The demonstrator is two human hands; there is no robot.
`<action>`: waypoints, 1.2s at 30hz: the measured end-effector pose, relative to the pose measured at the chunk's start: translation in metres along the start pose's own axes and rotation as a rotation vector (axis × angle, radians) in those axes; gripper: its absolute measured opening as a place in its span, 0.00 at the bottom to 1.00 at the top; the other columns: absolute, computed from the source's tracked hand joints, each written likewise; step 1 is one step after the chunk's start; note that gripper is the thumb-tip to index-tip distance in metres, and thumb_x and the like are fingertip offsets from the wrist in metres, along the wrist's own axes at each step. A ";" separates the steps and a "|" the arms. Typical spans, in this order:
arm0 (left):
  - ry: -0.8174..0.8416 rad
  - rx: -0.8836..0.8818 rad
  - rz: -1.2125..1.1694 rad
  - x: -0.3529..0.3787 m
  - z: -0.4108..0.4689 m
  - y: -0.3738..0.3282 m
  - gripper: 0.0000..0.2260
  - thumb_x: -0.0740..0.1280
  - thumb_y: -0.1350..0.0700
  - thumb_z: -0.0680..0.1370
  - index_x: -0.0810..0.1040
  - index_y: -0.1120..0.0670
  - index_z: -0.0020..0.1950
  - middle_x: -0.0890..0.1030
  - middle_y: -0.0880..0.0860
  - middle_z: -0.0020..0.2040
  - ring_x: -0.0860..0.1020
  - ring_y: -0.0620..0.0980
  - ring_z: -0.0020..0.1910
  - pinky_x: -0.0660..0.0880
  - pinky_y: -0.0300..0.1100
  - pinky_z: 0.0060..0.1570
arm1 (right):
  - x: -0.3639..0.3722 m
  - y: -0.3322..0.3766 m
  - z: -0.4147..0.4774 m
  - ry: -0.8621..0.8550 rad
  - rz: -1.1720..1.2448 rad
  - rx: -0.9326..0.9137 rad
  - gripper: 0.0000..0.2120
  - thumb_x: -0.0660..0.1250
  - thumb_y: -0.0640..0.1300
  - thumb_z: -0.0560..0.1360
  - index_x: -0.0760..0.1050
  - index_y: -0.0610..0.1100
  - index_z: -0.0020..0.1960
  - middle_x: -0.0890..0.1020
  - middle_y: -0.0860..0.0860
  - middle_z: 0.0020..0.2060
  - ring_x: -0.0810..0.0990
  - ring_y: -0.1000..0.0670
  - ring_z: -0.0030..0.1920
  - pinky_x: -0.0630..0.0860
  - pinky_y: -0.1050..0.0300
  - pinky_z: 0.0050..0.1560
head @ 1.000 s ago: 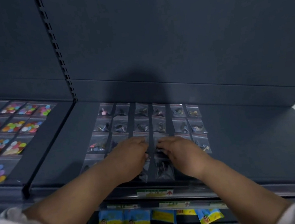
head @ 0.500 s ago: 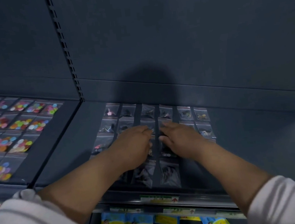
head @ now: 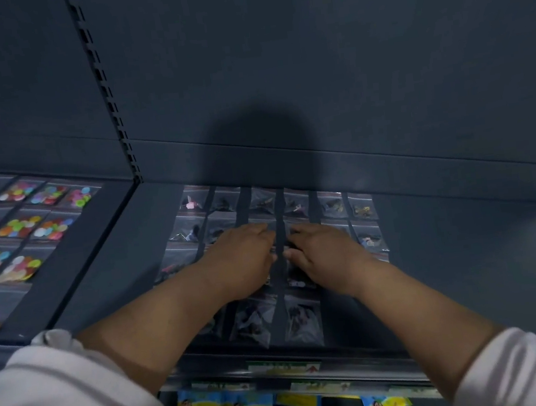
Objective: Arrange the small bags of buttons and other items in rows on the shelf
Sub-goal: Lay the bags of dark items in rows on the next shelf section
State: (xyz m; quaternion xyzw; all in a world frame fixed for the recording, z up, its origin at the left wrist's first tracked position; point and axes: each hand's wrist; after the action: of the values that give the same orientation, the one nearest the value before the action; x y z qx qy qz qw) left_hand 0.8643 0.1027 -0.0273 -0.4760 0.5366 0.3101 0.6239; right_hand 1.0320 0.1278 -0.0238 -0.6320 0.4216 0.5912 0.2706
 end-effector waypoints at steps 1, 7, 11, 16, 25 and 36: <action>-0.006 -0.002 -0.006 -0.001 0.000 0.000 0.18 0.57 0.51 0.81 0.68 0.53 0.69 0.72 0.53 0.65 0.69 0.51 0.64 0.66 0.47 0.65 | 0.000 -0.001 0.000 -0.005 0.001 0.003 0.20 0.51 0.54 0.80 0.71 0.47 0.65 0.75 0.49 0.60 0.72 0.47 0.61 0.67 0.54 0.63; -0.062 -0.012 0.010 -0.012 -0.008 0.000 0.21 0.60 0.50 0.80 0.65 0.53 0.72 0.69 0.53 0.70 0.66 0.51 0.69 0.61 0.43 0.69 | -0.006 0.003 -0.002 -0.086 0.009 0.025 0.25 0.51 0.57 0.77 0.68 0.47 0.69 0.68 0.46 0.70 0.65 0.45 0.70 0.62 0.50 0.70; -0.133 -0.055 0.100 -0.018 -0.027 0.014 0.22 0.60 0.46 0.78 0.66 0.52 0.71 0.70 0.53 0.68 0.67 0.52 0.67 0.64 0.48 0.67 | -0.013 0.013 -0.006 -0.135 -0.023 0.017 0.23 0.60 0.52 0.78 0.66 0.46 0.70 0.67 0.46 0.71 0.63 0.45 0.71 0.59 0.50 0.71; -0.142 -0.164 0.227 -0.038 -0.065 0.036 0.26 0.57 0.42 0.78 0.60 0.51 0.74 0.63 0.51 0.74 0.61 0.51 0.72 0.57 0.48 0.71 | -0.021 0.043 -0.008 -0.149 -0.070 0.010 0.25 0.58 0.55 0.78 0.61 0.49 0.73 0.58 0.47 0.75 0.58 0.44 0.73 0.55 0.49 0.73; -0.225 -0.378 0.230 -0.083 -0.175 0.097 0.30 0.58 0.40 0.78 0.57 0.51 0.76 0.59 0.54 0.76 0.58 0.53 0.74 0.54 0.47 0.72 | -0.033 0.151 0.009 -0.160 -0.052 -0.164 0.27 0.58 0.55 0.78 0.58 0.49 0.74 0.56 0.49 0.76 0.57 0.46 0.74 0.57 0.49 0.73; -0.277 -0.596 0.246 -0.129 -0.364 0.210 0.30 0.58 0.40 0.78 0.55 0.50 0.76 0.59 0.52 0.76 0.59 0.53 0.74 0.56 0.50 0.72 | -0.027 0.368 0.039 -0.167 -0.060 -0.420 0.24 0.58 0.53 0.79 0.60 0.48 0.73 0.59 0.50 0.74 0.59 0.48 0.73 0.59 0.52 0.71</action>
State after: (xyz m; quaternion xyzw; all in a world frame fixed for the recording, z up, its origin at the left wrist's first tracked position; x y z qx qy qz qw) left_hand 0.5099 -0.1447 0.0528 -0.5224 0.3864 0.5875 0.4825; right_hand 0.6993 -0.0171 0.0537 -0.6356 0.2465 0.7079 0.1845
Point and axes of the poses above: each hand's wrist, its own z-axis towards the middle knuckle, its own x-axis out of the palm, y = z × x
